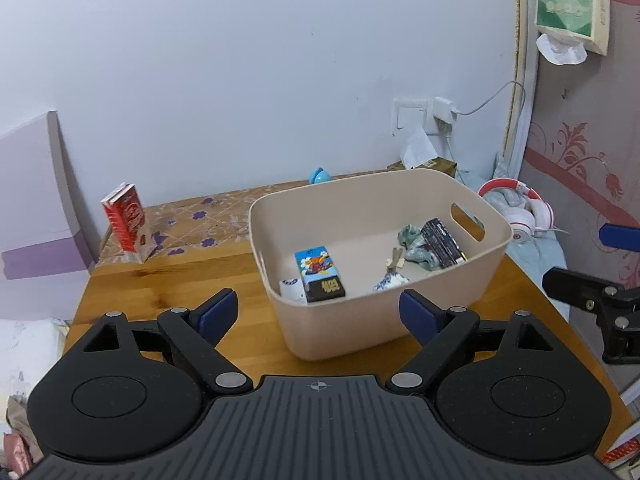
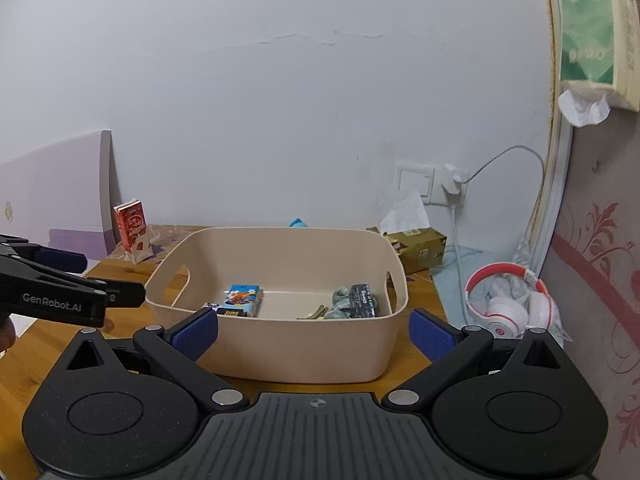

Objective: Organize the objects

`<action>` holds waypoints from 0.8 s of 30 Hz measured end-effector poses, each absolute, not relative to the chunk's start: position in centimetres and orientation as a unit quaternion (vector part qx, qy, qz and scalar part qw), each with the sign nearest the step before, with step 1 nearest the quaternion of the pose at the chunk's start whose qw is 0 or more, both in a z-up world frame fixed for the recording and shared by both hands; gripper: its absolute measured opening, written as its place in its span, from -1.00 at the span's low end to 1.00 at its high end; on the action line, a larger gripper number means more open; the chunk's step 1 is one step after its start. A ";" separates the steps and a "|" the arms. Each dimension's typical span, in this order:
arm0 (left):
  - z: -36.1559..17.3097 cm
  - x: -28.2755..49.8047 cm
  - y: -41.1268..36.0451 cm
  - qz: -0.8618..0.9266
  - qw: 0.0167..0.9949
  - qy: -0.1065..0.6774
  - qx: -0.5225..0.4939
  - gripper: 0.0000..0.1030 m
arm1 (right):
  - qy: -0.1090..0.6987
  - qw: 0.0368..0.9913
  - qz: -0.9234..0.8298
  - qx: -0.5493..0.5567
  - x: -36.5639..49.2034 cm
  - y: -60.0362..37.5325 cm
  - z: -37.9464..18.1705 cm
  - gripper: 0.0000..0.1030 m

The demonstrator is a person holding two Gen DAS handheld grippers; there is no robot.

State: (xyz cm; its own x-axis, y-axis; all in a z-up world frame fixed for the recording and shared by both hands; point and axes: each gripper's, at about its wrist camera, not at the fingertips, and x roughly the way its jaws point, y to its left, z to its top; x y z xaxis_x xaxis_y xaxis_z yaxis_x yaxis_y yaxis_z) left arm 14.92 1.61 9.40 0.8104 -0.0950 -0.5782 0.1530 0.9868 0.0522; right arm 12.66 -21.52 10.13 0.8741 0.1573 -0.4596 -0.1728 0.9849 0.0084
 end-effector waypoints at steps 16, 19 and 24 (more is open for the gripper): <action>9.2 8.5 2.2 -0.068 0.948 0.308 0.046 0.74 | 0.246 0.965 0.087 -0.011 6.8 -20.3 10.4 1.00; 9.0 8.0 2.7 -0.063 0.948 0.311 0.038 0.74 | 0.237 0.968 0.087 0.001 5.9 -20.5 10.6 1.00; 8.7 6.8 3.8 -0.061 0.947 0.315 0.025 0.74 | 0.231 0.969 0.085 0.010 4.4 -20.7 10.4 1.00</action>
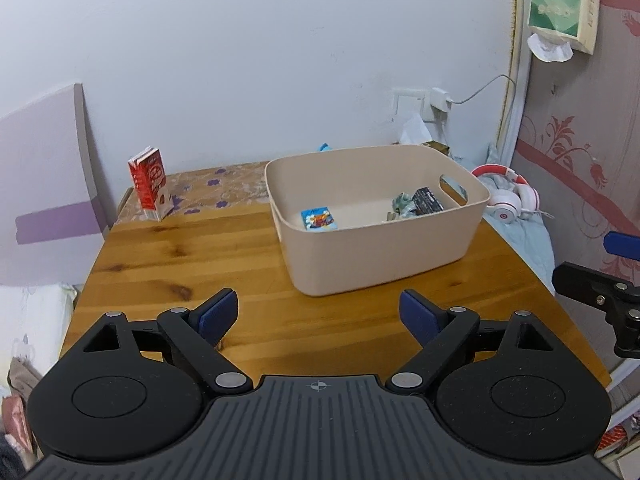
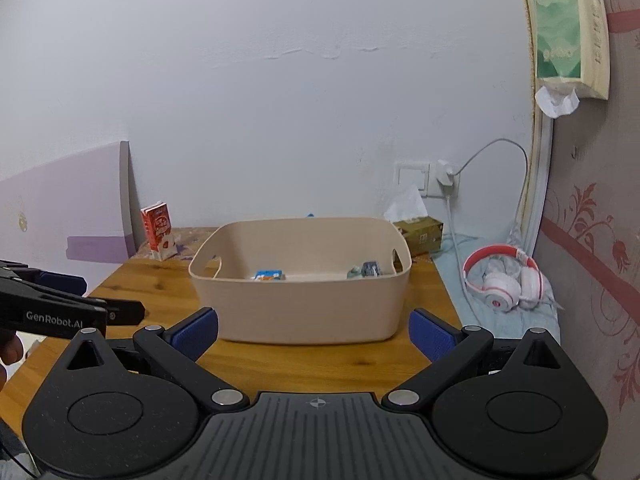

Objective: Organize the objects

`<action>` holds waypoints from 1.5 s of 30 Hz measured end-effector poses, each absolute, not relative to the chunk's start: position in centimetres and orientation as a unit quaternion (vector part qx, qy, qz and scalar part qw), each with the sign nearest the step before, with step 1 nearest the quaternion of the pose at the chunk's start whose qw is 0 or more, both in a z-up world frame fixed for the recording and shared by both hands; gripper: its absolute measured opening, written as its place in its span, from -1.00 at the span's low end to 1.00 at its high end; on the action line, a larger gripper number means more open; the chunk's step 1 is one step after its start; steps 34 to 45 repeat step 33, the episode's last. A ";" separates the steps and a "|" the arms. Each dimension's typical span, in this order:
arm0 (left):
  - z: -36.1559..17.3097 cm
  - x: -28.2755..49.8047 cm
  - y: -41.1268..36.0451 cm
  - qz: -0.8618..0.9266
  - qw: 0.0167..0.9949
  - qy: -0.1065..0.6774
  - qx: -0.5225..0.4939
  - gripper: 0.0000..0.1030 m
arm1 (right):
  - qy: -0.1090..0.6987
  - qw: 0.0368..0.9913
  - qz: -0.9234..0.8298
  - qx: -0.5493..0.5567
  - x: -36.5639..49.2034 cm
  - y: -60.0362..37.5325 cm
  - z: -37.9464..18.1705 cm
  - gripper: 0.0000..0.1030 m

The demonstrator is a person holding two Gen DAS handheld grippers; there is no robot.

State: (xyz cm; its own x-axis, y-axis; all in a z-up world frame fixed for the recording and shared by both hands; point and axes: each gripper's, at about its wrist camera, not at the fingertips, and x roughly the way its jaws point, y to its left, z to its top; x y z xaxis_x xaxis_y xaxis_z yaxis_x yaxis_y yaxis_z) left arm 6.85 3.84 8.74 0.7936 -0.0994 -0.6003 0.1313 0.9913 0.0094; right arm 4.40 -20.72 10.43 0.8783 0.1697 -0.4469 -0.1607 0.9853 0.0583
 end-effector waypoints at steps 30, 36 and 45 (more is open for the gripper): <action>8.3 4.4 4.1 -0.076 0.940 0.331 0.031 0.75 | 0.275 0.959 0.061 0.009 3.1 -22.0 8.2 1.00; 8.2 4.8 4.2 -0.077 0.939 0.333 0.031 0.76 | 0.280 0.958 0.059 0.011 3.4 -22.1 7.8 1.00; 8.2 4.8 4.2 -0.077 0.939 0.333 0.031 0.76 | 0.280 0.958 0.059 0.011 3.4 -22.1 7.8 1.00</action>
